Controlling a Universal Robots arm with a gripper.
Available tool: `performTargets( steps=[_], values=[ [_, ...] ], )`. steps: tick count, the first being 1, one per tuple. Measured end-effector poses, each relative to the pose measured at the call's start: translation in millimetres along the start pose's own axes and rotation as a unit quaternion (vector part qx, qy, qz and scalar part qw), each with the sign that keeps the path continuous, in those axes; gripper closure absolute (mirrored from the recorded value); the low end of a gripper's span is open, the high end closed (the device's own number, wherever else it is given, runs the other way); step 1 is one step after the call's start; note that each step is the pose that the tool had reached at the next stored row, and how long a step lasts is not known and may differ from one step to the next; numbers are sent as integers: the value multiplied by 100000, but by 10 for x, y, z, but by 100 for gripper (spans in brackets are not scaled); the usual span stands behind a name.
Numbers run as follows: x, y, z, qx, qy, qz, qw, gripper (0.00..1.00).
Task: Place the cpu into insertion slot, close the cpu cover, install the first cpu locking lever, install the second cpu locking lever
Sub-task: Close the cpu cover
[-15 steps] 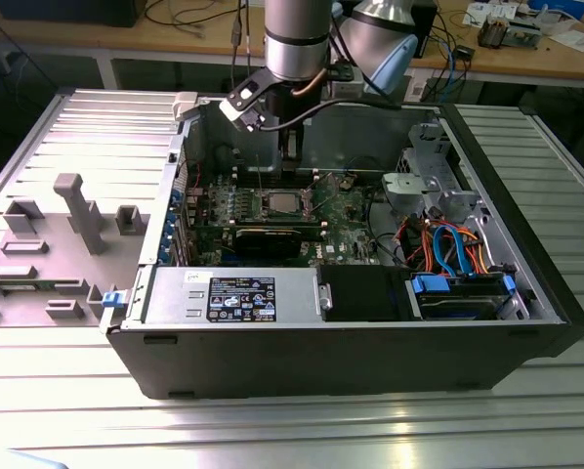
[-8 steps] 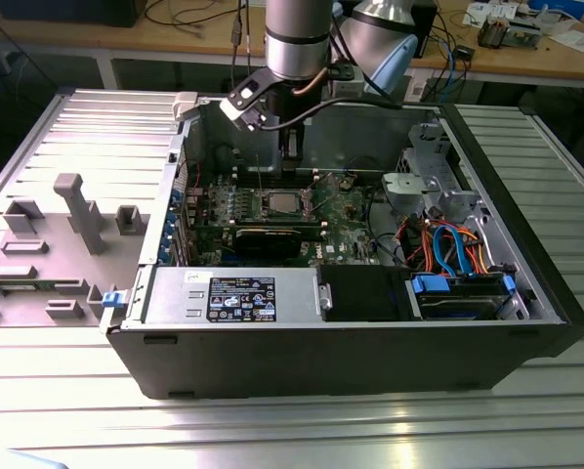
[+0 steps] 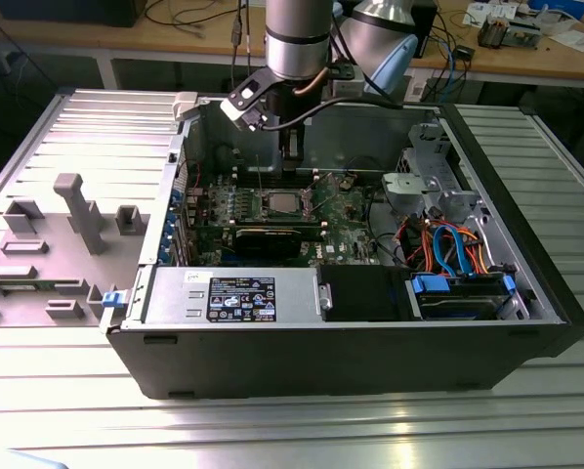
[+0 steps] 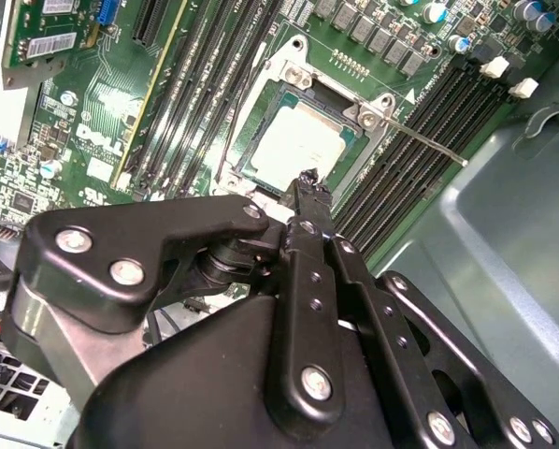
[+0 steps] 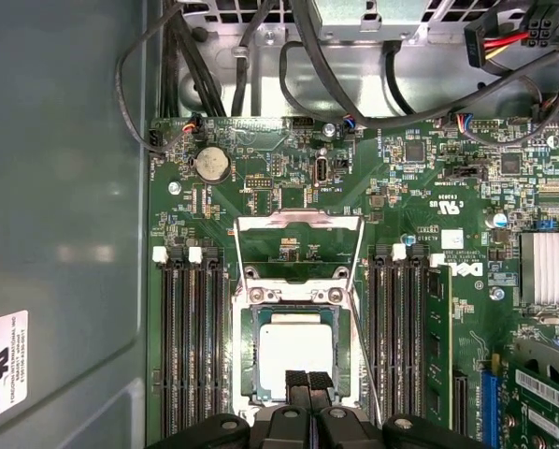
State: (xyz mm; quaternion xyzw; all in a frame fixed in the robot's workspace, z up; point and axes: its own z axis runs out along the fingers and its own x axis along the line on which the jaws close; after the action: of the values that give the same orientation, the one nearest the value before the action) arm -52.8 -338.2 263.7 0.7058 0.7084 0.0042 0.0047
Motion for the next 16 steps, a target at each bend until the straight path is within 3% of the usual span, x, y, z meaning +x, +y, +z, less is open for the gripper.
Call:
performTargets(
  steps=[16],
  values=[
    [0, 0, -38, -1, 1, 3, 100000, 89]
  ],
)
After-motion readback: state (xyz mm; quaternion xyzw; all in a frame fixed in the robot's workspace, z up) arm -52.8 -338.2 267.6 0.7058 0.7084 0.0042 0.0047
